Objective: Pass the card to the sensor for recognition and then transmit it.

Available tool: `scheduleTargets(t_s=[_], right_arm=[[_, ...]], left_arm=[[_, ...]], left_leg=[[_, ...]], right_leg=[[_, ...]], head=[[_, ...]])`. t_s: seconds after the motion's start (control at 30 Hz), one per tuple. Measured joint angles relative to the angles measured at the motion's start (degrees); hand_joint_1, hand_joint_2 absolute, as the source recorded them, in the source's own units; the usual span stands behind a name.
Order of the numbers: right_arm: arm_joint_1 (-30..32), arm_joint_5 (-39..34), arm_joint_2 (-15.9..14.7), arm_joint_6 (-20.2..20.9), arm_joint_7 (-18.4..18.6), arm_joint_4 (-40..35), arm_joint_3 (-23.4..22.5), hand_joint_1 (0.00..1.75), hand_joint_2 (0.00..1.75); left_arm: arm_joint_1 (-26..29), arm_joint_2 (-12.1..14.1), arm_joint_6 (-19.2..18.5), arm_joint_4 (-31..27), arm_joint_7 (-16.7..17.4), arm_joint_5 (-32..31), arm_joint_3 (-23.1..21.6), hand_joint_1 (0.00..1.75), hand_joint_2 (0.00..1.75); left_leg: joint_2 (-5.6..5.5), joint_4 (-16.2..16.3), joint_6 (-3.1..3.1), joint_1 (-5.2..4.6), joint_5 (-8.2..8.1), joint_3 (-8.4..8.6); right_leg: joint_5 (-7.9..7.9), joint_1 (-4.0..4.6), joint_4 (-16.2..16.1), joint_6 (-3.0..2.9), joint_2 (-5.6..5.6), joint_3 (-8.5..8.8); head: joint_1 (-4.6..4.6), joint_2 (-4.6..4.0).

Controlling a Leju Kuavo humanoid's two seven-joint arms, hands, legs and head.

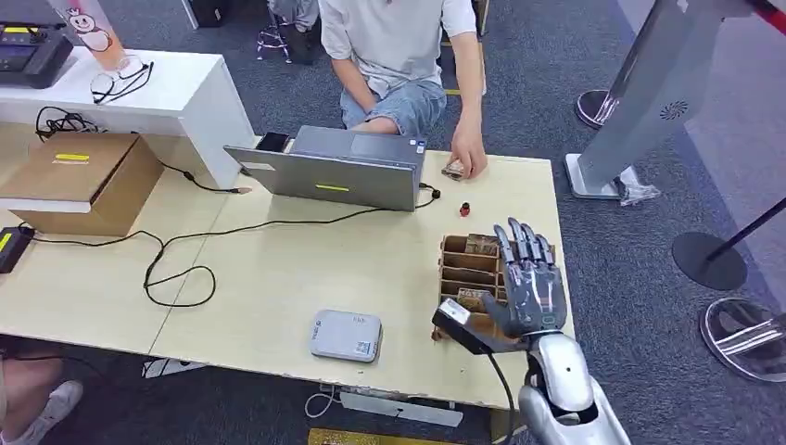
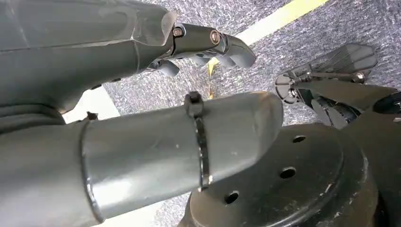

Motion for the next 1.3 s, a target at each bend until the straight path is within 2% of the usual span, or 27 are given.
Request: scheduleTargets(t_s=[0.07,0.1,0.2,0.23,0.3,0.33,0.37,0.4,0.5,0.67,0.7,0.8,0.87,0.93,1.07,1.13,1.17,1.2,1.3], right_arm=[[0.31,0.00,0.00,0.07,-0.02,-0.50,-0.02,0.31,1.75],[0.40,0.02,0.00,0.20,-0.02,-0.68,-0.04,0.51,1.75],[0.61,0.07,0.00,0.64,-0.04,-0.92,-0.04,0.49,1.75],[0.64,0.07,0.00,0.70,-0.07,-0.92,-0.04,0.56,1.75],[0.66,0.09,0.00,0.90,-0.09,-0.92,-0.04,0.89,1.75],[0.65,0.09,0.00,1.03,-0.11,-0.92,-0.04,0.93,1.75],[0.66,0.09,0.00,1.05,-0.15,-0.92,-0.04,0.93,1.75],[0.66,0.09,0.00,1.12,-0.20,-0.92,-0.04,0.75,1.75],[0.66,0.09,-0.02,1.20,-0.24,-0.90,-0.04,0.87,1.75],[0.62,0.09,0.00,1.66,-0.24,-0.76,-0.04,0.75,1.75],[0.62,0.09,0.00,1.73,-0.24,-0.72,-0.04,0.82,1.75],[0.58,0.11,0.00,1.84,-0.28,-0.63,-0.02,0.79,1.75],[0.47,0.28,0.00,2.03,-0.44,-0.35,0.04,0.84,1.75],[0.20,0.68,0.00,2.27,-0.46,0.04,0.13,1.01,1.75],[-0.45,0.94,0.00,2.52,-0.48,0.81,0.22,1.08,1.75],[-0.73,0.94,0.00,2.78,-0.48,1.18,0.37,0.94,1.75],[-0.85,0.94,0.00,2.84,-0.48,1.29,0.50,0.91,1.75],[-0.99,0.96,0.00,2.84,-0.50,1.46,0.59,0.96,1.75],[-1.41,0.96,0.00,2.84,-0.59,1.95,1.09,0.80,1.75]], left_arm=[[0.00,-0.04,-0.02,-0.15,0.00,-0.09,0.02,0.00,0.00],[0.00,-0.07,-0.02,-0.17,-0.02,-0.15,0.02,0.00,0.00],[0.01,-0.09,-0.11,-0.26,-0.02,-0.46,0.04,0.00,0.00],[0.01,-0.07,-0.17,-0.26,-0.02,-0.59,0.04,0.00,0.00],[0.01,-0.09,-0.20,-0.42,-0.02,-0.74,0.07,0.00,0.00],[0.01,-0.09,-0.24,-0.44,-0.06,-0.74,0.07,0.00,0.00],[0.01,-0.09,-0.26,-0.48,-0.09,-0.77,0.09,0.00,0.00],[0.01,-0.09,-0.26,-0.57,-0.09,-0.83,0.11,0.00,0.00],[0.01,-0.09,-0.35,-0.61,-0.11,-0.94,0.13,0.00,0.00],[-0.01,-0.09,-0.35,-0.74,-0.15,-1.64,0.15,0.00,0.00],[-0.01,-0.09,-0.33,-0.74,-0.18,-1.71,0.15,0.00,0.00],[-0.02,-0.09,-0.33,-0.77,-0.18,-1.79,0.15,0.00,0.00],[-0.01,-0.09,-0.35,-0.96,-0.17,-2.01,0.15,0.00,0.00],[-0.02,-0.15,-0.37,-1.11,-0.20,-2.17,0.24,0.00,0.00],[-0.01,-0.35,-0.48,-1.53,-0.24,-2.38,0.98,0.00,0.00],[0.00,-0.44,-0.79,-1.68,-0.24,-2.78,1.14,0.00,0.00],[0.03,-0.52,-1.01,-1.88,-0.24,-2.86,1.20,0.00,0.00],[0.02,-0.59,-1.03,-2.03,-0.24,-3.00,1.29,0.00,0.00],[0.01,-0.70,-1.09,-2.25,-0.24,-3.26,1.53,0.00,0.00]], left_leg=[[0.00,0.00,0.00,0.00,0.00,0.00],[0.00,0.00,0.00,0.00,0.00,0.00],[0.00,0.00,0.00,0.00,0.00,0.00],[0.00,0.00,0.00,0.00,0.00,0.00],[0.00,0.00,0.00,0.00,0.00,0.00],[0.00,0.00,0.00,0.00,0.00,0.00],[0.00,0.00,0.00,0.00,0.00,0.00],[0.00,0.00,0.00,0.00,0.00,0.00],[0.00,0.00,0.00,0.00,0.00,0.00],[0.00,0.00,0.00,0.00,0.00,-0.01],[0.00,0.00,0.00,0.00,0.00,-0.01],[0.00,0.00,0.00,0.00,0.00,-0.01],[0.00,0.00,0.00,0.00,0.00,-0.02],[0.00,0.00,0.00,0.00,0.00,-0.02],[0.00,0.00,0.00,0.00,0.00,-0.02],[-0.01,0.00,0.00,0.00,0.00,-0.02],[-0.01,0.00,0.00,0.00,0.00,-0.02],[-0.01,0.00,0.00,0.00,0.00,-0.02],[-0.01,0.00,0.00,0.00,0.00,-0.02]], right_leg=[[0.00,0.00,0.00,0.00,0.00,0.00],[0.00,0.00,0.00,0.00,0.00,0.00],[0.00,0.00,0.00,0.00,0.00,0.00],[0.00,0.00,0.00,0.00,0.00,0.00],[0.00,0.00,0.00,0.00,0.00,0.00],[0.00,0.00,0.00,0.00,0.00,0.00],[0.00,0.00,0.00,0.00,0.00,0.00],[0.00,0.00,0.00,0.00,0.00,0.00],[0.00,0.00,0.00,0.00,0.00,0.00],[0.00,0.00,0.00,0.00,0.00,0.00],[0.00,0.00,0.00,0.00,0.00,0.00],[0.00,0.00,0.00,0.00,-0.01,0.01],[0.00,0.00,0.00,0.00,-0.01,0.01],[0.00,0.00,0.00,0.00,-0.01,0.01],[0.00,0.00,0.00,0.00,-0.01,0.01],[0.00,0.00,0.00,0.00,-0.01,0.01],[0.00,0.00,0.00,0.00,-0.01,0.01],[0.00,0.00,0.00,0.00,-0.01,0.01],[0.00,0.00,0.00,0.00,-0.01,0.01]], head=[[0.02,0.00],[0.02,0.00],[0.02,0.00],[0.00,0.00],[0.02,0.00],[0.02,0.00],[0.02,0.00],[0.02,0.00],[0.02,0.00],[0.02,0.00],[0.02,0.00],[0.02,0.00],[0.02,0.00],[0.00,0.00],[0.02,0.00],[0.02,0.00],[0.02,0.00],[0.02,0.00],[0.02,0.00]])
